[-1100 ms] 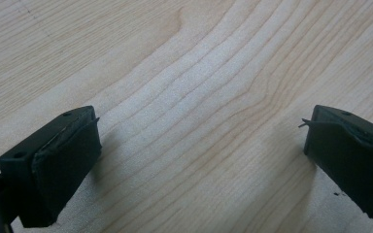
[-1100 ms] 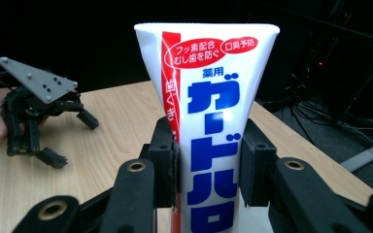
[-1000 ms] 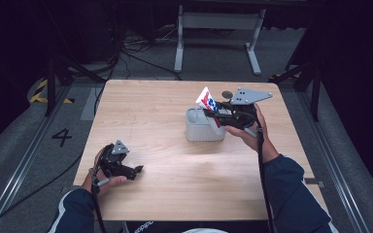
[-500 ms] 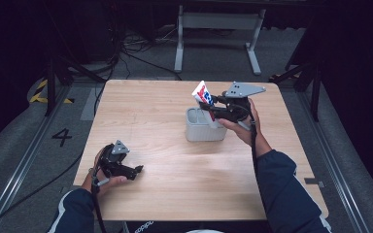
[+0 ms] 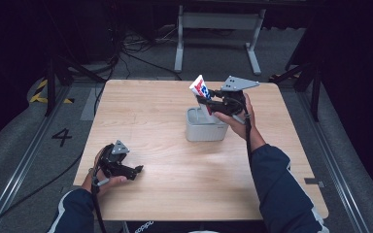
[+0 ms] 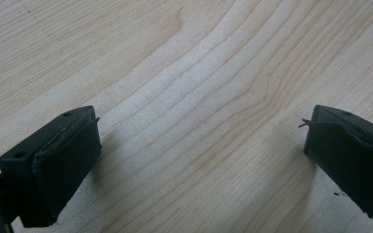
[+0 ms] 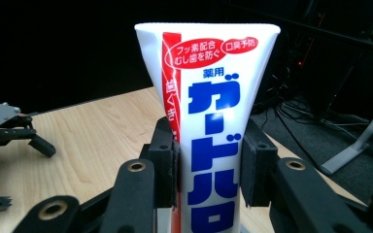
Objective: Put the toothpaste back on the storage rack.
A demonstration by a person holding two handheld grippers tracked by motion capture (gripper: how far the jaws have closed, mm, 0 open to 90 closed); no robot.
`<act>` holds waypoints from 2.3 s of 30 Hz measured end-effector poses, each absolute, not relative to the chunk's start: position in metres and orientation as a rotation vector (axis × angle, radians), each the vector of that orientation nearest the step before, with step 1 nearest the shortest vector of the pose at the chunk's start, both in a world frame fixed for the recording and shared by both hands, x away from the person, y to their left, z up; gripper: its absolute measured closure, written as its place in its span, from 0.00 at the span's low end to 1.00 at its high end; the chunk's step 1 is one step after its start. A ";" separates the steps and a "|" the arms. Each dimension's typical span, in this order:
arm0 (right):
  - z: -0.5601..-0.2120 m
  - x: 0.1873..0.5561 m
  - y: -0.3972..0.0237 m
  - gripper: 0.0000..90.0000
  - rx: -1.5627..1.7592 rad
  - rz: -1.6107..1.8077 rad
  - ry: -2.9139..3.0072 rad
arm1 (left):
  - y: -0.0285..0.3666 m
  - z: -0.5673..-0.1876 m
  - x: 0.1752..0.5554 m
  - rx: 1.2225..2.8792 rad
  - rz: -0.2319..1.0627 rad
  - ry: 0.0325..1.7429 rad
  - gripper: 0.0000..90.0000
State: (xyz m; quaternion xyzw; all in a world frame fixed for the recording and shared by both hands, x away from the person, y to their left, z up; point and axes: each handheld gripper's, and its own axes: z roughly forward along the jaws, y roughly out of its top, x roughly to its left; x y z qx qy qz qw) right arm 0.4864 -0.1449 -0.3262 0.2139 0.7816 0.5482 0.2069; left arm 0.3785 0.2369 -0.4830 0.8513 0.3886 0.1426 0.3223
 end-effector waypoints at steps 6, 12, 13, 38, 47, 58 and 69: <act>-0.330 0.495 -0.142 0.73 0.602 1.517 2.179 | 0.237 -0.483 0.378 2.233 0.371 1.023 0.00; -0.337 0.502 -0.141 0.73 0.612 1.498 2.192 | 0.237 -0.483 0.378 2.228 0.373 1.023 0.00; -0.338 0.504 -0.141 0.72 0.615 1.491 2.192 | 0.237 -0.483 0.378 2.229 0.376 1.021 0.00; -0.360 0.511 -0.151 0.71 0.663 1.477 2.240 | 0.237 -0.484 0.378 2.228 0.376 1.021 0.00; -0.363 0.510 -0.157 0.70 0.671 1.461 2.255 | 0.237 -0.483 0.378 2.229 0.377 1.020 0.00; -0.367 0.504 -0.161 0.69 0.654 1.420 2.291 | 0.237 -0.484 0.379 2.228 0.378 1.020 0.00; -0.372 0.498 -0.167 0.69 0.643 1.398 2.315 | 0.237 -0.483 0.378 2.230 0.373 1.021 0.00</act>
